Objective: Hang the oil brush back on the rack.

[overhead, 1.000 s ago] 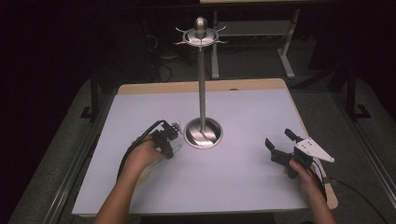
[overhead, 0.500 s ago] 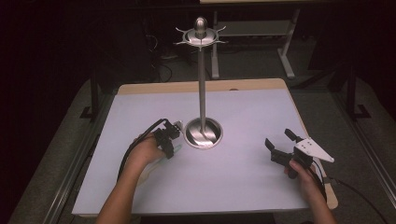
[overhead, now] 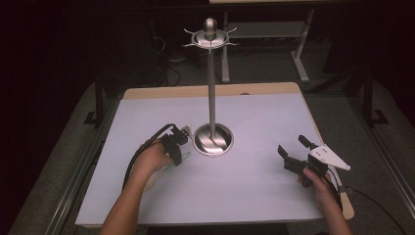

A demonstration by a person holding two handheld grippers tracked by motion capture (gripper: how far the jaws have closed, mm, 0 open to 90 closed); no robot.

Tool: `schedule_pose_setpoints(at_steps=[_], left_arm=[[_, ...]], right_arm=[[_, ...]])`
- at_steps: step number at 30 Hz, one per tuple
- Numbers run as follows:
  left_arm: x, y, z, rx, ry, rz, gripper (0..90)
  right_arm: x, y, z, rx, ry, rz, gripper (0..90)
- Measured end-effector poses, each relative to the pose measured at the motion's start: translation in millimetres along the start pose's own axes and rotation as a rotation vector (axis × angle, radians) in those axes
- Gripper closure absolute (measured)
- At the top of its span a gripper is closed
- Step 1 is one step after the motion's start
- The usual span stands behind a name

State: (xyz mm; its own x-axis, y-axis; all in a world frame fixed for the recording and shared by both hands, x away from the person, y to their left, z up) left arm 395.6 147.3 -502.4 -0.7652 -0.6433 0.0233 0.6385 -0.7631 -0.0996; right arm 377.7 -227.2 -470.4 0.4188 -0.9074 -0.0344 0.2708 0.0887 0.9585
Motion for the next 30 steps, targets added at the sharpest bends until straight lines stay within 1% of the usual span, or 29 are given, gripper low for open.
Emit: schedule_pose_setpoints(at_steps=[2, 3, 4, 5, 6, 7, 8, 9, 10, 11, 12, 13, 14, 15, 16, 17, 18, 19, 20, 21, 22, 23, 24, 25, 27, 28, 29, 30], left_arm=[[-0.8, -0.6, 0.2, 0.005, -0.006, -0.005, 78.5], [-1.7, -1.5, 0.6, 0.019, -0.022, -0.006, 78.6], [-1.8, -1.7, 0.8, 0.026, -0.025, -0.005, 78.6], [-0.5, -2.0, 0.5, 0.033, -0.035, 0.005, 78.6], [-1.6, -2.3, 1.2, 0.038, -0.029, -0.007, 78.6], [-2.1, -2.9, 1.5, 0.041, -0.033, -0.013, 78.5], [-0.6, -3.2, 1.9, 0.052, -0.045, -0.001, 78.6], [-2.2, -3.5, 3.0, 0.061, -0.042, -0.011, 78.5], [-2.3, -4.5, 4.3, 0.067, -0.050, -0.012, 78.6], [-3.6, -5.0, 6.0, 0.084, -0.051, -0.005, 78.6], [-3.6, -5.0, 6.0, 0.084, -0.051, -0.005, 78.5], [-3.9, -6.8, 9.0, 0.104, -0.070, -0.002, 78.6], [-4.4, -7.8, 11.1, 0.118, -0.076, 0.002, 78.5], [-4.4, -7.8, 11.1, 0.118, -0.076, 0.002, 78.5], [-5.7, -9.0, 15.3, 0.159, -0.090, -0.004, 78.5], [-5.9, -10.0, 17.5, 0.179, -0.100, -0.012, 78.5], [-6.0, -11.0, 19.3, 0.201, -0.110, -0.011, 78.5], [-6.9, -12.2, 21.2, 0.220, -0.114, -0.011, 78.5], [-6.9, -12.2, 21.2, 0.220, -0.114, -0.011, 78.4], [-8.9, -14.5, 25.7, 0.265, -0.129, -0.015, 78.5], [-8.9, -14.5, 25.7, 0.265, -0.129, -0.015, 78.4], [-10.3, -16.6, 30.0, 0.309, -0.148, -0.002, 78.4], [-10.3, -16.6, 30.0, 0.309, -0.148, -0.002, 78.4], [-12.6, -19.9, 35.1, 0.343, -0.157, -0.011, 78.4], [-15.5, -23.2, 40.3, 0.374, -0.153, -0.029, 78.4], [-15.5, -23.2, 40.3, 0.374, -0.153, -0.029, 78.4], [-16.0, -24.6, 46.5, 0.423, -0.165, -0.019, 78.4], [-16.9, -26.0, 49.5, 0.440, -0.164, -0.029, 78.4]], right_arm=[[0.1, 0.1, 0.0, 0.001, 0.001, -0.001, 13.4], [0.2, 0.1, 0.0, 0.001, 0.001, -0.002, 13.3], [0.2, 0.1, 0.0, 0.001, 0.001, -0.002, 13.3], [0.2, 0.1, 0.0, 0.001, 0.001, -0.001, 13.3], [0.1, 0.1, 0.0, 0.001, 0.002, -0.002, 13.3], [0.2, 0.1, 0.0, 0.002, 0.002, -0.002, 13.4], [0.2, 0.1, 0.1, 0.001, 0.003, -0.003, 13.3], [-0.1, 0.2, 0.1, 0.002, 0.004, -0.007, 13.3], [-0.1, 0.2, 0.2, 0.002, 0.004, -0.007, 13.3], [-0.1, 0.2, 0.2, 0.002, 0.004, -0.007, 13.3], [-0.1, 0.2, 0.2, 0.002, 0.004, -0.007, 13.3], [0.1, 0.0, 0.1, 0.001, 0.004, -0.003, 13.3], [-0.1, 0.2, 0.1, 0.002, 0.003, -0.006, 13.3], [-0.1, 0.2, 0.1, 0.002, 0.003, -0.006, 13.3], [-0.1, 0.2, 0.1, 0.002, 0.003, -0.005, 13.3], [0.1, 0.1, 0.1, 0.001, 0.002, -0.002, 13.3], [0.1, 0.1, 0.1, 0.002, 0.002, -0.001, 13.3], [0.2, 0.1, 0.0, 0.002, 0.002, -0.001, 13.3], [0.1, 0.1, 0.0, 0.001, 0.002, -0.001, 13.3], [0.2, 0.1, 0.0, 0.002, 0.002, -0.001, 13.3], [0.2, 0.1, 0.0, 0.002, 0.002, -0.001, 13.3], [0.1, 0.1, 0.0, 0.001, 0.001, -0.001, 13.3], [0.1, 0.1, 0.0, 0.001, 0.001, -0.001, 13.3], [0.0, 0.1, 0.0, 0.001, 0.001, -0.001, 13.3], [0.0, 0.1, 0.1, 0.001, 0.002, -0.001, 13.3], [0.0, 0.1, 0.2, 0.002, 0.002, 0.000, 13.3], [0.0, 0.1, 0.1, 0.002, 0.002, -0.001, 13.4], [0.1, 0.1, 0.1, 0.002, 0.002, -0.001, 13.3]])
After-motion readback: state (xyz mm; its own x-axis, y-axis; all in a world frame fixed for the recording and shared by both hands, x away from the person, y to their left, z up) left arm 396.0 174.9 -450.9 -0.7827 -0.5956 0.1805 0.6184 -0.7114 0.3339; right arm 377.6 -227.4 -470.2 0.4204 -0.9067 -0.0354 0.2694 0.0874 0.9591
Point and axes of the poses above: each handheld gripper's, and its own axes: z roughly backward along the jaws, y roughly out of its top, x roughly to its right, the point moved 9 cm from there along -z, roughly forward along the jaws, and after that the axes turned 9 degrees about -x, right-handed, at the moved point
